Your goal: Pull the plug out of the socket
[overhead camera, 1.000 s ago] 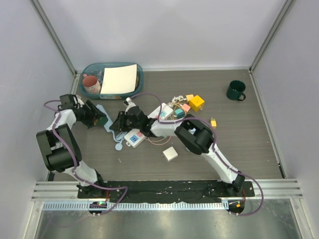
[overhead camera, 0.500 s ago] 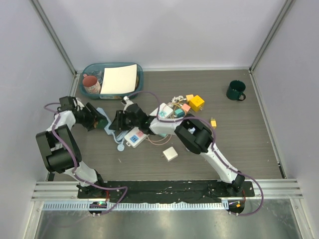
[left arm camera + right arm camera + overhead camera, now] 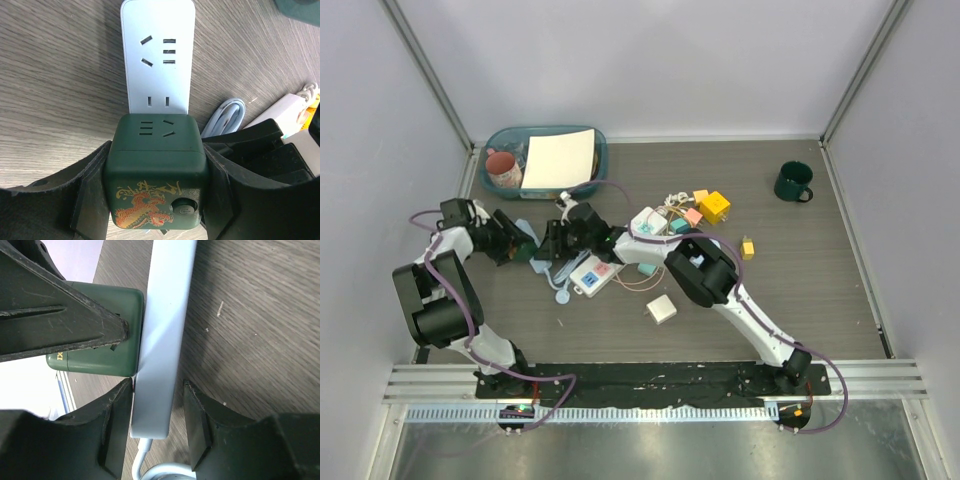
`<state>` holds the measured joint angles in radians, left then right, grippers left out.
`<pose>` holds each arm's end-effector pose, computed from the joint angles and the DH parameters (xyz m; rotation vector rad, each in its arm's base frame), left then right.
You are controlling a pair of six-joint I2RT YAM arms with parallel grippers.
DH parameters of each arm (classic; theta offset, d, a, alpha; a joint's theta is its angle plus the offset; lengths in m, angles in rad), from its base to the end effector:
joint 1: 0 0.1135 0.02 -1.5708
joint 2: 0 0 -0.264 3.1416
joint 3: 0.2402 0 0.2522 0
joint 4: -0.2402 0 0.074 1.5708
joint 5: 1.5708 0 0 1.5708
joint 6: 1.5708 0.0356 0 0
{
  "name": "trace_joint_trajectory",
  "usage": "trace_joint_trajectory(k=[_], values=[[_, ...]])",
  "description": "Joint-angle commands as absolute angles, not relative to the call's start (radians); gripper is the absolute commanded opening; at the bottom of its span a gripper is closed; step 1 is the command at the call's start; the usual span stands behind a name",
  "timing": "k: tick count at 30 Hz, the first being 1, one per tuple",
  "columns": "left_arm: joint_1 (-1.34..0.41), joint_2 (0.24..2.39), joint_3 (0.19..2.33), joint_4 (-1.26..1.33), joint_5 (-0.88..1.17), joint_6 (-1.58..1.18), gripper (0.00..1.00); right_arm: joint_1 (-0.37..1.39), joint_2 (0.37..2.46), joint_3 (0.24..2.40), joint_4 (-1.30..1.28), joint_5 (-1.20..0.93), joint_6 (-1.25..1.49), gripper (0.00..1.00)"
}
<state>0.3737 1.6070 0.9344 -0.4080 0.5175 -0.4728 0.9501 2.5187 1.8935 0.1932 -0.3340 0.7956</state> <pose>0.2931 0.0960 0.1791 -0.9078 2.4328 -0.7171 0.3196 0.4671 0.1277 -0.4212 2.2539 1.3650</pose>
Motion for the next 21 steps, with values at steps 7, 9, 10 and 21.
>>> trace_joint_trajectory(k=[7, 9, 10, 21], values=[[0.365, 1.569, 0.885, -0.39, 0.543, -0.489, 0.0, 0.996, 2.557, 1.888, 0.08, -0.375, 0.769, 0.35], [0.367, 1.562, 0.893, -0.4, 0.548, -0.489, 0.0, 0.994, 2.542, 1.865, 0.039, -0.29, 0.761, 0.05], [0.365, 1.559, 0.899, -0.411, 0.543, -0.483, 0.0, 0.989, 2.53, 1.856, 0.028, -0.264, 0.761, 0.01], [0.365, 1.462, 0.921, -0.554, 0.348, -0.456, 0.0, 0.983, 2.485, 1.787, -0.02, -0.143, 0.811, 0.01]])
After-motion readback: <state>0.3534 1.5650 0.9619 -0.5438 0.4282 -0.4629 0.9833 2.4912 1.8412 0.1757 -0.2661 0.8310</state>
